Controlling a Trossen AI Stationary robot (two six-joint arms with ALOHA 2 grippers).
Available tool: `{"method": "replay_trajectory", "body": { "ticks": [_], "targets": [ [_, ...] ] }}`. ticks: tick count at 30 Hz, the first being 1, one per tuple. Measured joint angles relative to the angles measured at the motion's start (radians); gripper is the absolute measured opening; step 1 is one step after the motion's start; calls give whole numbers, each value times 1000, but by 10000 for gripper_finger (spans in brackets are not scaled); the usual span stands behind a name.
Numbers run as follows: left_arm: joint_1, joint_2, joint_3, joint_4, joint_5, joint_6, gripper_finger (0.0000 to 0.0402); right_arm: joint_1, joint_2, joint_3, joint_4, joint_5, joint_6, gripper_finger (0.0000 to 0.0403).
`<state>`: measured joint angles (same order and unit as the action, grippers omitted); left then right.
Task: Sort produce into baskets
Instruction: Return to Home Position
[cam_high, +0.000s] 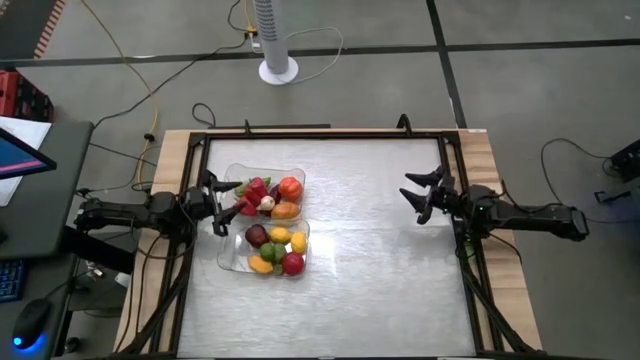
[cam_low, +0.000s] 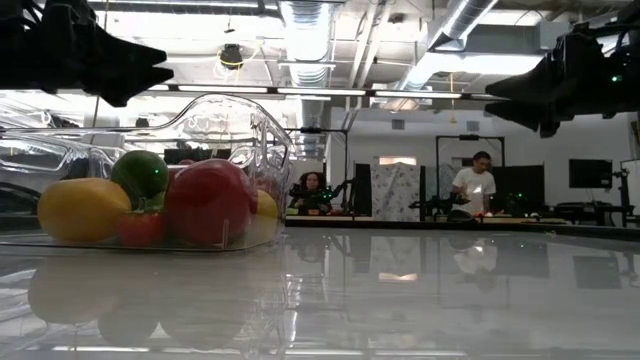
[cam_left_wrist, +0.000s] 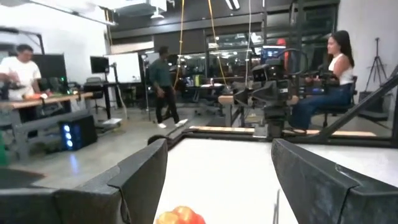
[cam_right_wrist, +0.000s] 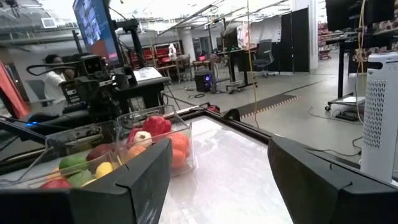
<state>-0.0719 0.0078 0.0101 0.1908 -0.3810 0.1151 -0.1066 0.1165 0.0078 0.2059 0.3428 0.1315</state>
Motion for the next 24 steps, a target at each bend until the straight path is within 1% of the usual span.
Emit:
{"method": "replay_trajectory", "body": {
  "ticks": [3, 9, 14, 17, 24],
  "targets": [
    [0, 0, 0, -2, 2, -27, 275, 0, 0, 0, -12, 0, 0, 291],
    [0, 0, 0, -5, 2, -29, 275, 0, 0, 0, -45, -3, 0, 291],
    [0, 0, -1, -53, 3, -29, 275, 0, 0, -1, -71, -3, 0, 291],
    [0, 0, -1, -108, 3, -29, 275, 0, 0, -1, -82, -3, 0, 291],
    [0, 5, 3, -133, 9, -29, 275, 0, 0, -1, -121, -3, 0, 291]
  ]
}}
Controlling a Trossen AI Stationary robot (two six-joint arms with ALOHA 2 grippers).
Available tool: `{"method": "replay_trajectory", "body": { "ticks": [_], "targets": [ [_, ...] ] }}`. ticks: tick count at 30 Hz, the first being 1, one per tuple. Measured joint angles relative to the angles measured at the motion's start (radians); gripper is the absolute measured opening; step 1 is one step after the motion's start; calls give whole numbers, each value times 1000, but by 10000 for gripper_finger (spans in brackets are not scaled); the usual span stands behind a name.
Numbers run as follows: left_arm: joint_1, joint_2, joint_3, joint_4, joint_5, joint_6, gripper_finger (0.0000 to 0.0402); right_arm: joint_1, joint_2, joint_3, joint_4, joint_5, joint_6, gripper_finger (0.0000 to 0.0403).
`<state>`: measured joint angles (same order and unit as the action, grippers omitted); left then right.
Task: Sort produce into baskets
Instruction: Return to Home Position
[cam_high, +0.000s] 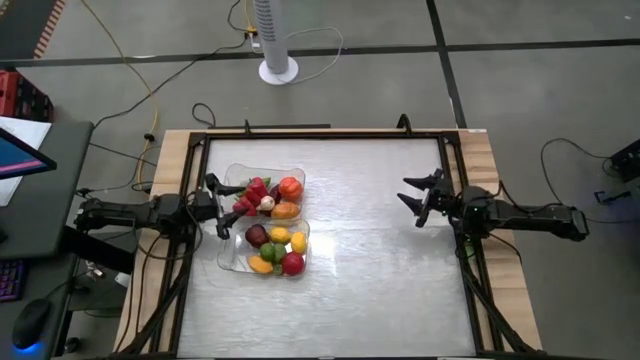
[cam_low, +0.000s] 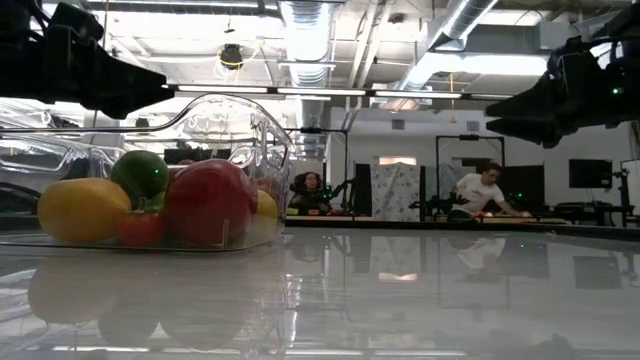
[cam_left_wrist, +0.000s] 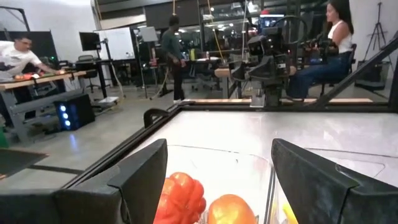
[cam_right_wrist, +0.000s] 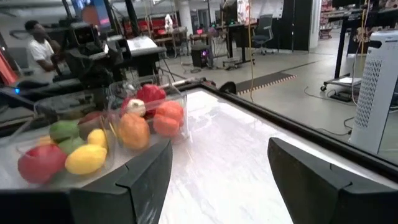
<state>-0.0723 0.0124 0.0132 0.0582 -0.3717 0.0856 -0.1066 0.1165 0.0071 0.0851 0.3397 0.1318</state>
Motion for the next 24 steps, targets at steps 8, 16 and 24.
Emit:
{"method": "replay_trajectory", "body": {
  "ticks": [8, 16, 24],
  "targets": [
    [0, 0, 2, -6, 0, 0, 275, 0, 0, 0, -5, 0, 0, 291],
    [0, 0, 3, -8, -1, 0, 275, 0, 1, -1, -5, 0, 0, 291],
    [0, 0, 3, -8, -1, 0, 275, 0, 0, -1, -4, 0, 0, 291]
  ]
}}
